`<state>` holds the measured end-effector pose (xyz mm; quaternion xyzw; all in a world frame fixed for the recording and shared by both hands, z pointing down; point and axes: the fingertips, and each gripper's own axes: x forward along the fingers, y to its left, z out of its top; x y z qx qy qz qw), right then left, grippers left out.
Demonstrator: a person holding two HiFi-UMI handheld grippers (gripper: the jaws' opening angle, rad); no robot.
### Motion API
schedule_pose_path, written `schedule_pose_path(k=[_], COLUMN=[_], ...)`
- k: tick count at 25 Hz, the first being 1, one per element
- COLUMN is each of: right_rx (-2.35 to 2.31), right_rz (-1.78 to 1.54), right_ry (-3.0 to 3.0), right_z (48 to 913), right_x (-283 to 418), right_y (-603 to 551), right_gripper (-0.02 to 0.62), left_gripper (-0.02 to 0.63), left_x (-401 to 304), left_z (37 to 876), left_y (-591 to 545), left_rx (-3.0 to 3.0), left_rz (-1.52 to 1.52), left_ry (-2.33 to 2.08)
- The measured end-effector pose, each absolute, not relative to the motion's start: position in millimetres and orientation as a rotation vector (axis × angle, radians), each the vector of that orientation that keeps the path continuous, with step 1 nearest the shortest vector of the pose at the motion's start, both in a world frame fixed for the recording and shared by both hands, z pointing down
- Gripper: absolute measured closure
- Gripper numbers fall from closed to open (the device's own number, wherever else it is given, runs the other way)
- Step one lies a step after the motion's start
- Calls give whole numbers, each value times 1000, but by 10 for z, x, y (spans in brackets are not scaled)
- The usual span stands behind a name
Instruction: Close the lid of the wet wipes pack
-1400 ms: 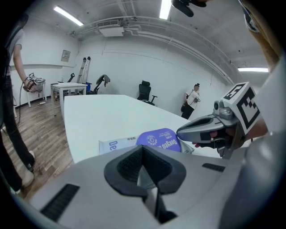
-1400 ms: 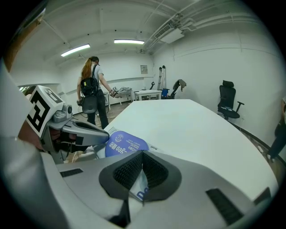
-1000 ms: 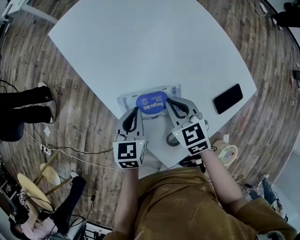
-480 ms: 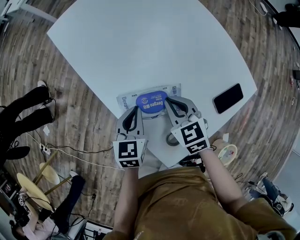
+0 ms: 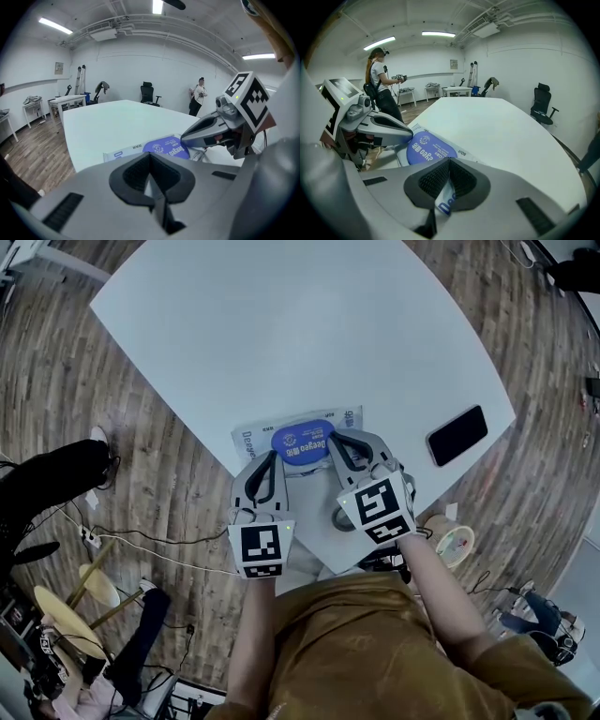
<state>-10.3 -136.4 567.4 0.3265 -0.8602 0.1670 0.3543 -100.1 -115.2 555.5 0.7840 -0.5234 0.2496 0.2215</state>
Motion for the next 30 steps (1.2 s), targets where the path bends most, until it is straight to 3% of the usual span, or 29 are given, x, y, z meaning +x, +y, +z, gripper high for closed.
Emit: schedule_pose_path(k=[13,30], right_rx=[837,830], right_rz=[430,444], right_ry=[-2191,-2204], right_z=[5712,5714], right_x=[-97,-111], right_y=[-1337,-1350], right_gripper=[586,586], left_gripper=[609,609], left_x=[-908,-911], left_z=[5642,5655], left_y=[-1267,-1294], left_rx=[2297,2276], left_rz=[896,874], left_ry=[-1379,-1332])
